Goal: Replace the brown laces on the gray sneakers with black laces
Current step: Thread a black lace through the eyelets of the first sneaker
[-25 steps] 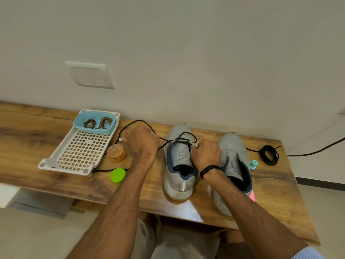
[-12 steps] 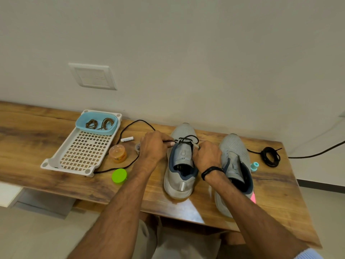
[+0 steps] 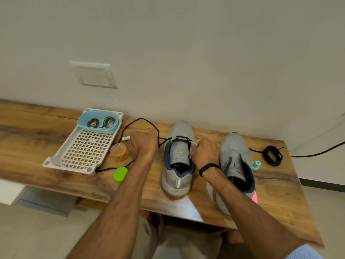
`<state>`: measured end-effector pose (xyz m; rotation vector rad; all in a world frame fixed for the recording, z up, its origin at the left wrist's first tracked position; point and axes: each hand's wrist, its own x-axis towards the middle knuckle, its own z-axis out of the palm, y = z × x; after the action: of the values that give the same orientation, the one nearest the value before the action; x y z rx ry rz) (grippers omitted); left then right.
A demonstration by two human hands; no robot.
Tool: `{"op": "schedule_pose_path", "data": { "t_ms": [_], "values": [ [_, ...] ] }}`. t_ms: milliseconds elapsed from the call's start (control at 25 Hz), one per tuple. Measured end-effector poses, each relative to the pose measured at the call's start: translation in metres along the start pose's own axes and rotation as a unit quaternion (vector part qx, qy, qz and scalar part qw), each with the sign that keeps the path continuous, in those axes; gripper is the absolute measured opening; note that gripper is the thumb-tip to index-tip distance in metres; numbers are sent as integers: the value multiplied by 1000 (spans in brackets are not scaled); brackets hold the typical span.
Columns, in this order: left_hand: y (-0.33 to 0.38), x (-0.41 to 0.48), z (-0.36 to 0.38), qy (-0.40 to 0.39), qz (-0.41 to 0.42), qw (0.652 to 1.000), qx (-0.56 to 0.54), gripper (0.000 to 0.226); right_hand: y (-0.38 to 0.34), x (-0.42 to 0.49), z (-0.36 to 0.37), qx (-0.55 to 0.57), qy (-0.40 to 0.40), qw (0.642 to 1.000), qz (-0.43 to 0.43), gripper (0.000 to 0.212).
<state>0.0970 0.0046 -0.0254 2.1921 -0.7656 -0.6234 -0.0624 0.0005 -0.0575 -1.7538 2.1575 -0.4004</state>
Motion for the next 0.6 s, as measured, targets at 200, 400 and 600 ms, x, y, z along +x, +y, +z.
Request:
{"op": "schedule_pose_path", "data": {
  "t_ms": [200, 400, 600],
  "values": [
    [-2, -3, 1, -228, 66, 928, 288, 29, 7, 2, -4, -21, 9, 1000, -11, 27],
    [-5, -2, 15, -200, 214, 866, 406, 47, 6, 1, -3, -24, 2, 1000, -14, 28],
    [1, 6, 16, -85, 293, 876, 373, 42, 5, 0, -4, -29, 9, 999, -9, 25]
  ]
}}
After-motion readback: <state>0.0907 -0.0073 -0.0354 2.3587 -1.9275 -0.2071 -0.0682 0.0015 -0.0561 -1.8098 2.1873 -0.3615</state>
